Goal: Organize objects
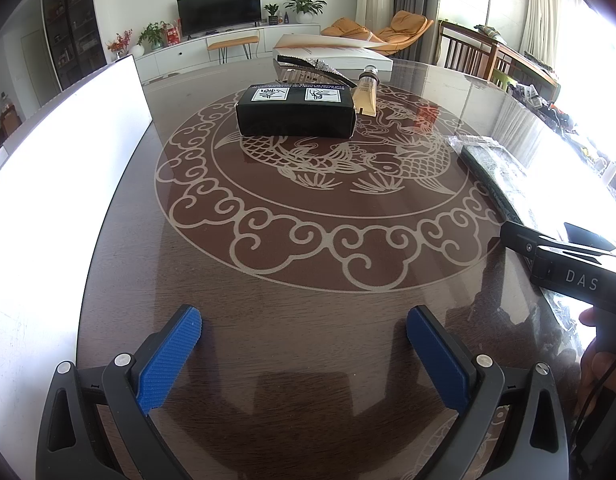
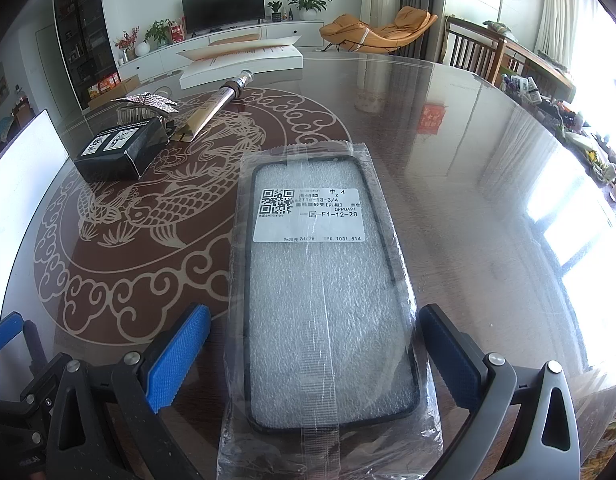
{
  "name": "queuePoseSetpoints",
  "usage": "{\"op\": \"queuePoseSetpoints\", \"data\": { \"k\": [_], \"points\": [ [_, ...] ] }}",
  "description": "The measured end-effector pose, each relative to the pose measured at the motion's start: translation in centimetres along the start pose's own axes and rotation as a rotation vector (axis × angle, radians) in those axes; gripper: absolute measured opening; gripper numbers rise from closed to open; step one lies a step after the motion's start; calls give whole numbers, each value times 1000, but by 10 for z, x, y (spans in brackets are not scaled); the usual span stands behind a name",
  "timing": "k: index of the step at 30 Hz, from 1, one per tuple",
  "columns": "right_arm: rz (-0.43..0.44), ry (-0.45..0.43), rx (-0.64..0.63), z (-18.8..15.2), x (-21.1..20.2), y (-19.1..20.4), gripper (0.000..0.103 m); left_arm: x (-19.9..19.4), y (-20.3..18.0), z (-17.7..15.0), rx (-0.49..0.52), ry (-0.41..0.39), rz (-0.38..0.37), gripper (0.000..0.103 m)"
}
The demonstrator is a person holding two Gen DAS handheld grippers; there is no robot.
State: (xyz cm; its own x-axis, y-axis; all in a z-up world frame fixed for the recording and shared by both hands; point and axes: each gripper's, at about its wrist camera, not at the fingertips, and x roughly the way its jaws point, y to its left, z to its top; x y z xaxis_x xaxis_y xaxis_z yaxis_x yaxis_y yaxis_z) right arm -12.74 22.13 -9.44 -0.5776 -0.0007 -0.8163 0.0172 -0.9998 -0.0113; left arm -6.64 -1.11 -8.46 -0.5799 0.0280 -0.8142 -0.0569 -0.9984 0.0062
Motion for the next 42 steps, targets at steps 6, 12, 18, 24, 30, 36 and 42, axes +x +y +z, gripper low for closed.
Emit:
{"op": "queuePoseSetpoints", "data": {
  "k": [6, 12, 18, 24, 30, 36, 42],
  "points": [
    [0, 0, 0, 0, 0, 0, 103, 0, 0, 0, 0, 0, 0, 103],
    [1, 0, -1, 0, 0, 0, 103, 0, 0, 0, 0, 0, 0, 103],
    [1, 0, -1, -1, -1, 0, 103, 1, 0, 2, 7, 13, -6, 103],
    [1, 0, -1, 0, 0, 0, 103, -2, 2, 15, 0, 104, -94, 103],
    [2, 0, -1, 0, 0, 0, 103, -22, -8, 50, 53, 70, -121, 103],
    [3, -1, -1, -5, -2, 0, 103, -11, -24, 92, 243, 110, -172, 103],
    [3, -1, -2, -4, -2, -1, 103, 18, -38, 122, 577, 86, -152, 103]
  ]
}}
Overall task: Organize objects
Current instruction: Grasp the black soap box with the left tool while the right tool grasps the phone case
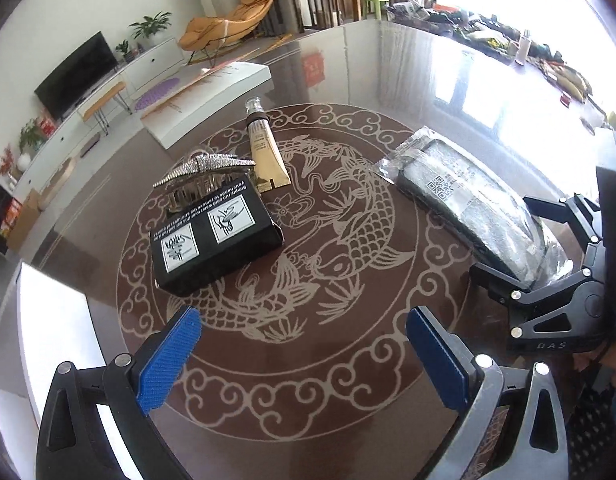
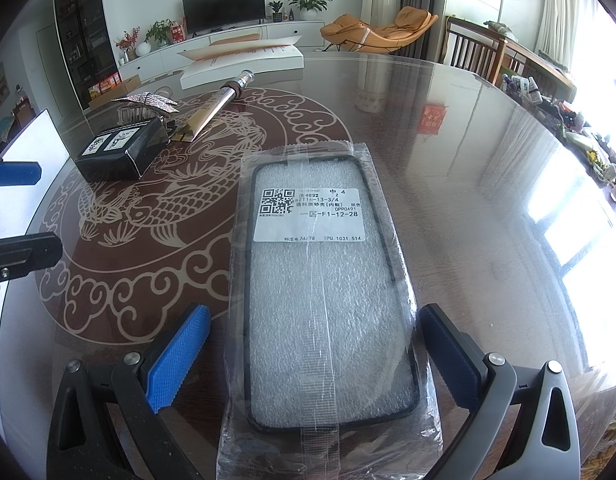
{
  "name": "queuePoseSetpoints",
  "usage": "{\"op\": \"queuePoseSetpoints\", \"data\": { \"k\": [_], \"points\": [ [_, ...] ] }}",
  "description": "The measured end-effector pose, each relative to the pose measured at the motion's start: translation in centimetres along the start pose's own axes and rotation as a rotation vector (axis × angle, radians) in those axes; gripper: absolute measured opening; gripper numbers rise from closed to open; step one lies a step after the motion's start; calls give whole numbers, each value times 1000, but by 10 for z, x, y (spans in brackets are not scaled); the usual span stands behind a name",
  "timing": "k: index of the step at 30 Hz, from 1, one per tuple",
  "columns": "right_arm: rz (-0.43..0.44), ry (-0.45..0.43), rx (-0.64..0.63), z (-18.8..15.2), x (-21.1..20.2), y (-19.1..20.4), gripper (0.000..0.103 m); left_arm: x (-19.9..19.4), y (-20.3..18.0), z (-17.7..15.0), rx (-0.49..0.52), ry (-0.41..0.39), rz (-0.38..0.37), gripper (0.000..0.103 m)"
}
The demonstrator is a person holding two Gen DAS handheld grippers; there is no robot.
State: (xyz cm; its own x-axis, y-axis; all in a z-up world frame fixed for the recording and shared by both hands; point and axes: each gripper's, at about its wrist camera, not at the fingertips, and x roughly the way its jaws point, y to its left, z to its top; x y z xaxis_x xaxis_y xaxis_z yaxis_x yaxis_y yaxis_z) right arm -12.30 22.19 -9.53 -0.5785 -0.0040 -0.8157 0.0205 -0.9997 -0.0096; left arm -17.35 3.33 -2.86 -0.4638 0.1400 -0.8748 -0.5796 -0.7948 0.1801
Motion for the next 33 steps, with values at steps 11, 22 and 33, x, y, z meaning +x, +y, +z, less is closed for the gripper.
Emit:
{"op": "queuePoseSetpoints", "data": {
  "k": [11, 22, 33],
  "points": [
    [0, 0, 0, 1, 0, 0, 103, 68, 41, 56, 134, 2, 106, 103],
    [0, 0, -1, 0, 0, 0, 103, 56, 45, 31, 3, 53, -205, 103],
    [2, 0, -2, 0, 0, -1, 103, 51, 11, 20, -116, 9, -62, 58]
  ]
}}
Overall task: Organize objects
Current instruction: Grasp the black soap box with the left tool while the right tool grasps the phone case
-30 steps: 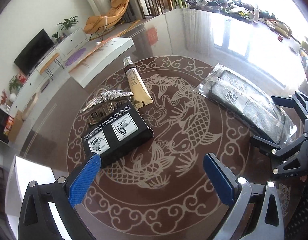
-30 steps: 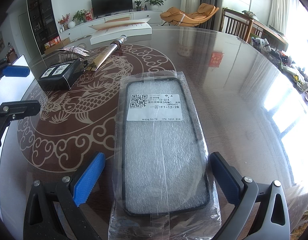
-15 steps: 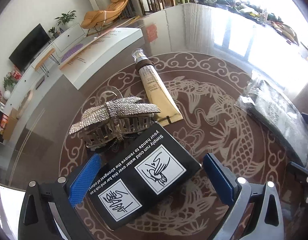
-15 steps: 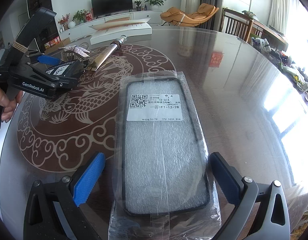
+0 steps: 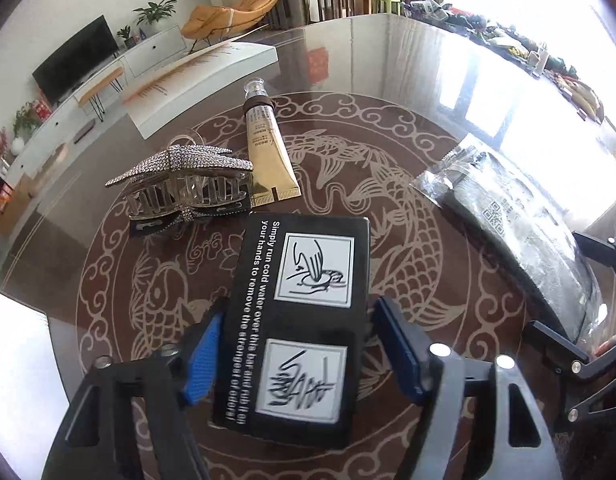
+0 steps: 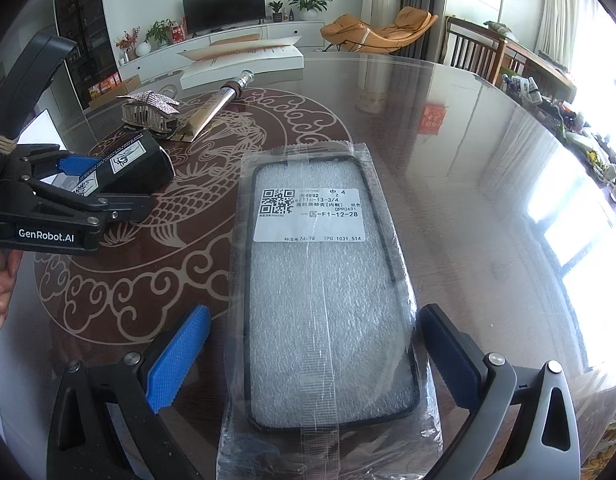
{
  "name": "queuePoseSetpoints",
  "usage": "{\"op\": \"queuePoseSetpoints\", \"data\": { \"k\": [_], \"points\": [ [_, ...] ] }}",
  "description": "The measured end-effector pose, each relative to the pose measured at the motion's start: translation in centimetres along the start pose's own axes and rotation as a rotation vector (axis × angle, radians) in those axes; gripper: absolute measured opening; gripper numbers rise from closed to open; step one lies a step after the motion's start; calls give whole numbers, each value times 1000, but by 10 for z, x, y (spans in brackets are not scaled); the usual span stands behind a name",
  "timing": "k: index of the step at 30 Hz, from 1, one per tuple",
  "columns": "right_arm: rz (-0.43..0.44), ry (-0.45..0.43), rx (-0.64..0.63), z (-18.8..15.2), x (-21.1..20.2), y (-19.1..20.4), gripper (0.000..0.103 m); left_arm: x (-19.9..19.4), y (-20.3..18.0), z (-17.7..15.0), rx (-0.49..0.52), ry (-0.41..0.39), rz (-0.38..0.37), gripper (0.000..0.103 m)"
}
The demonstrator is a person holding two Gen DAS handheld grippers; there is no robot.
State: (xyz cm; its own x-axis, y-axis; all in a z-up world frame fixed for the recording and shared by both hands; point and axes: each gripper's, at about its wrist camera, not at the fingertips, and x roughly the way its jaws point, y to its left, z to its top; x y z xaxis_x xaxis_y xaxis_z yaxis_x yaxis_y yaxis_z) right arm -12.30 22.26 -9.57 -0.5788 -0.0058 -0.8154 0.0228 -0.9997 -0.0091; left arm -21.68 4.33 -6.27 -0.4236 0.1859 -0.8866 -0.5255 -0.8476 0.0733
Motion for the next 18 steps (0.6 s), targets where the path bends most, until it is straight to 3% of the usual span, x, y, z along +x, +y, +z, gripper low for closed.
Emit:
{"op": "queuePoseSetpoints", "data": {
  "k": [6, 9, 11, 13, 16, 18],
  "points": [
    [6, 20, -12, 0, -1, 0, 103, -20, -14, -43, -164, -16, 52, 58],
    [32, 183, -55, 13, 6, 0, 103, -32, -25, -68, -256, -26, 48, 58],
    [39, 311, -74, 27, 16, -1, 103, -38, -38, -83, -259, -49, 73, 58],
    [41, 374, -80, 39, 26, -2, 103, -42, -45, -96, -278, -77, 83, 58],
    [36, 329, -69, 47, 31, -5, 102, -49, -52, -108, -295, -102, 88, 58],
    [48, 253, -86, 45, 22, -4, 78, -55, -52, -114, -320, -118, 64, 58]
  ]
}}
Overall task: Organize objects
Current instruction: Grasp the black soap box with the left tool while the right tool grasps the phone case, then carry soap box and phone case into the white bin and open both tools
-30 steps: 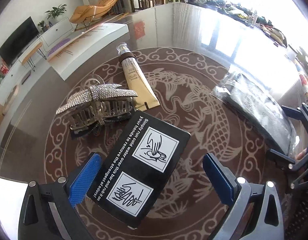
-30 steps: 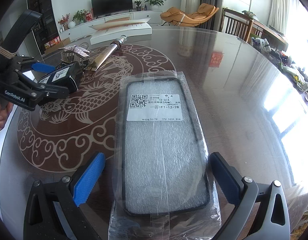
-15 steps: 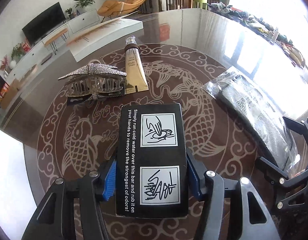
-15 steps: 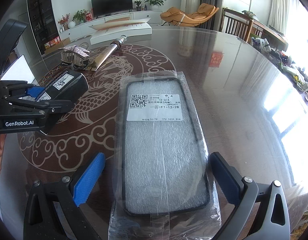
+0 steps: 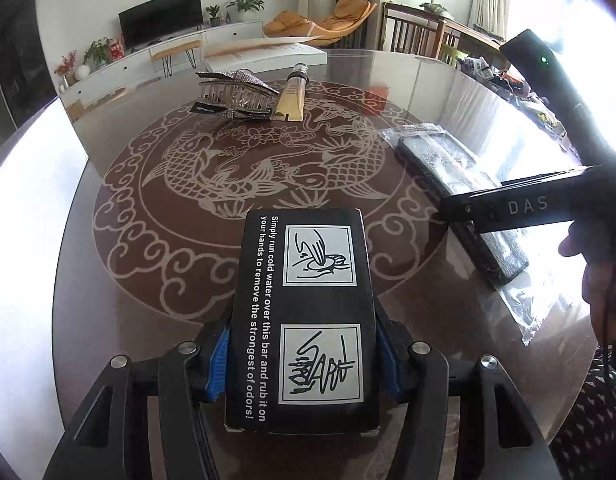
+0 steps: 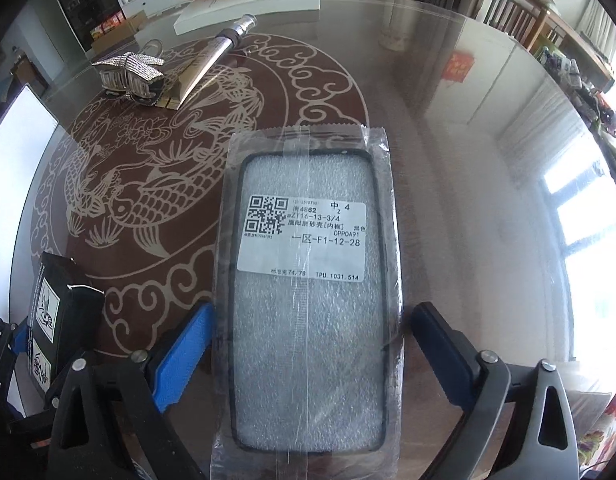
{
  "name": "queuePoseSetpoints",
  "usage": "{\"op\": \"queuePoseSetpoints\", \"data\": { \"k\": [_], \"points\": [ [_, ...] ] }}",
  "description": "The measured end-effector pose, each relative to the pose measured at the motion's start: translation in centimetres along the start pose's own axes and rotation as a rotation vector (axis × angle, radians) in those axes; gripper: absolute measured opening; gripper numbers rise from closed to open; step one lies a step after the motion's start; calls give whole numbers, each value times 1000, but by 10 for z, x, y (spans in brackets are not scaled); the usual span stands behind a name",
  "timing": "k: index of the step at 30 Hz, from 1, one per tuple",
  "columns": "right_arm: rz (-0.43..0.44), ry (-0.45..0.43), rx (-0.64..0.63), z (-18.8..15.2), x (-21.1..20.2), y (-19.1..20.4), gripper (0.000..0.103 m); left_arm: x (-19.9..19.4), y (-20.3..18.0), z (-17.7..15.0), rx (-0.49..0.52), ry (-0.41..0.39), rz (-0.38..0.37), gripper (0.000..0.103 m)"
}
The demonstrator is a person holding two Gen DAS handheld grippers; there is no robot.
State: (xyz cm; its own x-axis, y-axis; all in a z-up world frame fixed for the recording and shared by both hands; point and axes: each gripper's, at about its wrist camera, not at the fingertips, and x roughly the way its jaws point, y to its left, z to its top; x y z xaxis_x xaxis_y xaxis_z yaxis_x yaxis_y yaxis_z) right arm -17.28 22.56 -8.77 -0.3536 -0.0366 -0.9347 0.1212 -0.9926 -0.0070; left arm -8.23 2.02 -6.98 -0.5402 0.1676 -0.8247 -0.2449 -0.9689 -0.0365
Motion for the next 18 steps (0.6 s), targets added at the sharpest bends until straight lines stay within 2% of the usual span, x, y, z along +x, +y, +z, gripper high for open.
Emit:
{"op": "queuePoseSetpoints", "data": {
  "k": [1, 5, 8, 13, 15, 18],
  "points": [
    [-3, -20, 3, -4, -5, 0, 75, -2, 0, -1, -11, -10, -8, 58],
    [88, -54, 65, -30, -15, -7, 75, -21, 8, -13, -33, -53, -28, 58],
    [263, -96, 199, -49, -28, -25, 75, -42, 19, -18, -71, -85, -56, 58],
    [491, -142, 393, -63, -54, -44, 75, -89, 40, -15, -123, -159, -106, 58],
    [571, -157, 433, -64, -66, -42, 75, -111, 53, -13, -157, -188, -131, 58],
    [634, -185, 401, -55, -91, -18, 75, -149, 80, -12, -207, -243, -142, 58]
  ]
}}
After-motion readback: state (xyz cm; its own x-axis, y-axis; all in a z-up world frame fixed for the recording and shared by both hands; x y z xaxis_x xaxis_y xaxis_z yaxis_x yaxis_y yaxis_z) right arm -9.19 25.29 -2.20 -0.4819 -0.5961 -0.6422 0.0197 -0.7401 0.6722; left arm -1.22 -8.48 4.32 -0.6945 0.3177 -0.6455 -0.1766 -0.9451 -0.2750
